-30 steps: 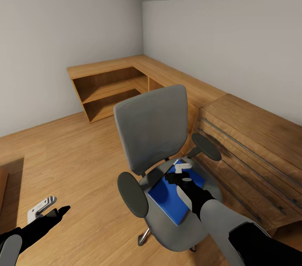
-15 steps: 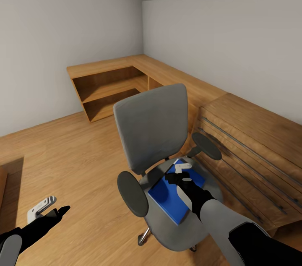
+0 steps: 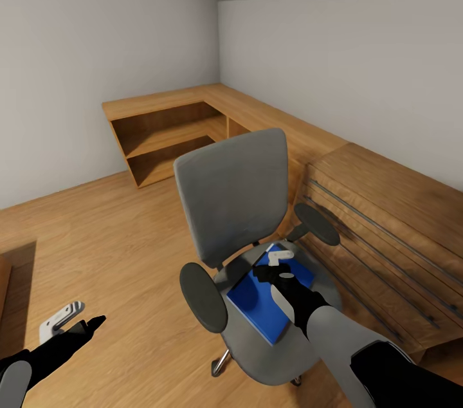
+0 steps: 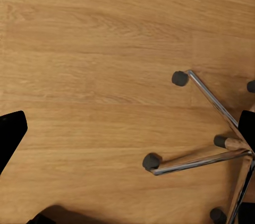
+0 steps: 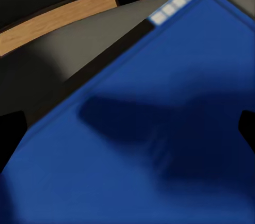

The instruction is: In the bedroom, organize the workspace by keeping the computer under the desk, ensuring the monitor is on the desk, placing the keyboard on the desk next to the monitor, placing the mouse on the desk next to the keyboard, moving the folder from the swivel chair onto the desk next to the mouse, stacking the notebook on top of the folder with the pen on top of the notebook, and positioning the swivel chair next to the desk.

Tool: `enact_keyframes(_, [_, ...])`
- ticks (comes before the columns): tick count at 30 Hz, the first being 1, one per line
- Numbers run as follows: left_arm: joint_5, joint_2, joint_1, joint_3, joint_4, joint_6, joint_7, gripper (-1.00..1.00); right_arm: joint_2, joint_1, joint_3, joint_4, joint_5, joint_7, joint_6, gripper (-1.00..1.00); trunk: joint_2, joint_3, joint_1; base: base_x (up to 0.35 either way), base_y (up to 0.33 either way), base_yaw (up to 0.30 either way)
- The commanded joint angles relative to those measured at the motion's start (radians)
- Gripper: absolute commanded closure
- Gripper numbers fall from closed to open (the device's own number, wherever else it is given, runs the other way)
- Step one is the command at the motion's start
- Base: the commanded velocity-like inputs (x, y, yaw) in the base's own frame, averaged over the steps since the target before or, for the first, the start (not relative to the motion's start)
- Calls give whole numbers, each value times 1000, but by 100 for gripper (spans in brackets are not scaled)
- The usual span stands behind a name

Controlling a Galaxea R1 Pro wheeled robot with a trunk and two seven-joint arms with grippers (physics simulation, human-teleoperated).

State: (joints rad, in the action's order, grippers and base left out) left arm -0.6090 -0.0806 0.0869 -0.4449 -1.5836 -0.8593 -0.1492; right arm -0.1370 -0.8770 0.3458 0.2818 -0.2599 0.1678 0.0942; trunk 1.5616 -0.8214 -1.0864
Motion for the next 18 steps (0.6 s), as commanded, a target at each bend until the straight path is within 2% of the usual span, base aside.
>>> enact_keyframes(1, [-11,-1,1,-1,-1,-4,-9,-100,1,0,9,2,-9,7,6,-100,0,-1,0,0,0,0])
enact_keyframes(9, [-11,-1,1,-5,-1,-6,-9,-100,1,0,9,2,-9,7,6,-100,0,-1,0,0,0,0])
enact_keyframes(14, [-11,0,1,-9,-1,-6,-9,-100,1,0,9,2,-9,7,6,-100,35,-16,-19,0,0,0])
enact_keyframes(18, [-11,0,1,-9,-1,-6,-9,-100,1,0,9,2,-9,7,6,-100,35,-16,-19,0,0,0])
